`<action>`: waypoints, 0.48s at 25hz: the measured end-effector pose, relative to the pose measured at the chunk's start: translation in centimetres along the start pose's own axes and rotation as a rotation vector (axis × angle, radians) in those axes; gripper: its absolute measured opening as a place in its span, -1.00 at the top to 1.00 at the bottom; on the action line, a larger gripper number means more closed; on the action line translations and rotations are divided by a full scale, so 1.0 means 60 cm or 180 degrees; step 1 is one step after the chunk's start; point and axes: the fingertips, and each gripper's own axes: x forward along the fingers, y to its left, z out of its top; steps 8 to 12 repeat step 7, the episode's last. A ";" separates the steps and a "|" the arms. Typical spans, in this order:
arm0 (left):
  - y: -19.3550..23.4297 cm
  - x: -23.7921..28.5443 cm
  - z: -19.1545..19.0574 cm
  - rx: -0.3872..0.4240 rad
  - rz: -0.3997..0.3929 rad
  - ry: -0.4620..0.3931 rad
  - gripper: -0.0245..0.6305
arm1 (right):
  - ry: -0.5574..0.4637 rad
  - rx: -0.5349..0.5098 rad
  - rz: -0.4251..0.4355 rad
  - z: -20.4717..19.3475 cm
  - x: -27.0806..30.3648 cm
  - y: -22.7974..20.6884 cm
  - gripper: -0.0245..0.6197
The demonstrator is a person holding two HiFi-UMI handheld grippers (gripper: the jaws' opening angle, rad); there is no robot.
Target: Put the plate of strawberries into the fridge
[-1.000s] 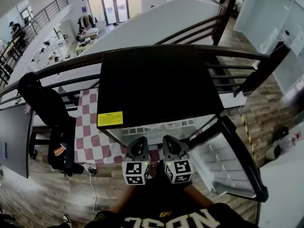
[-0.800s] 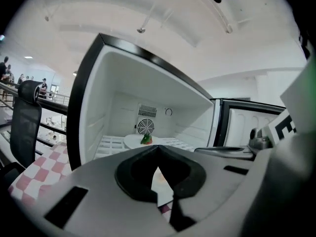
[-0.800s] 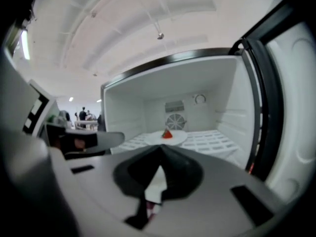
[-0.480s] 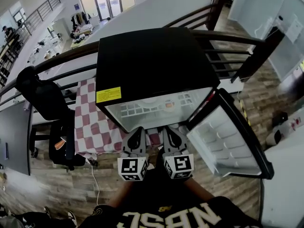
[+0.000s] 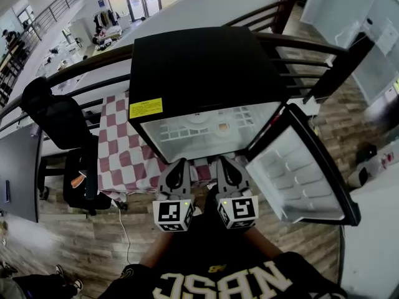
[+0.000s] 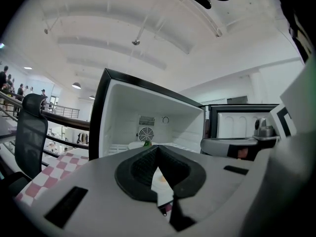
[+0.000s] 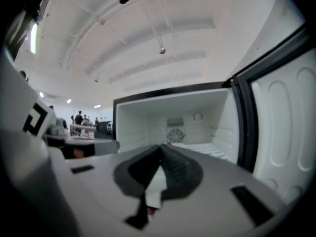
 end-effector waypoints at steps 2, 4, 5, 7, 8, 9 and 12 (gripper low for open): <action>0.006 -0.005 0.001 0.0000 0.0042 -0.0012 0.86 | -0.0008 -0.0007 -0.0041 0.002 -0.005 -0.011 0.86; 0.014 -0.007 0.002 0.0003 0.0085 -0.0033 0.86 | -0.0035 0.0000 -0.0085 0.002 -0.008 -0.026 0.86; 0.019 -0.008 0.002 -0.0003 0.0112 -0.0036 0.86 | -0.0040 -0.0005 -0.0096 0.002 -0.009 -0.032 0.86; 0.032 -0.009 0.003 -0.0029 0.0172 -0.0038 0.86 | -0.0040 -0.0025 -0.0099 0.004 -0.009 -0.041 0.86; 0.032 -0.009 0.003 -0.0029 0.0172 -0.0038 0.86 | -0.0040 -0.0025 -0.0099 0.004 -0.009 -0.041 0.86; 0.032 -0.009 0.003 -0.0029 0.0172 -0.0038 0.86 | -0.0040 -0.0025 -0.0099 0.004 -0.009 -0.041 0.86; 0.032 -0.009 0.003 -0.0029 0.0172 -0.0038 0.86 | -0.0040 -0.0025 -0.0099 0.004 -0.009 -0.041 0.86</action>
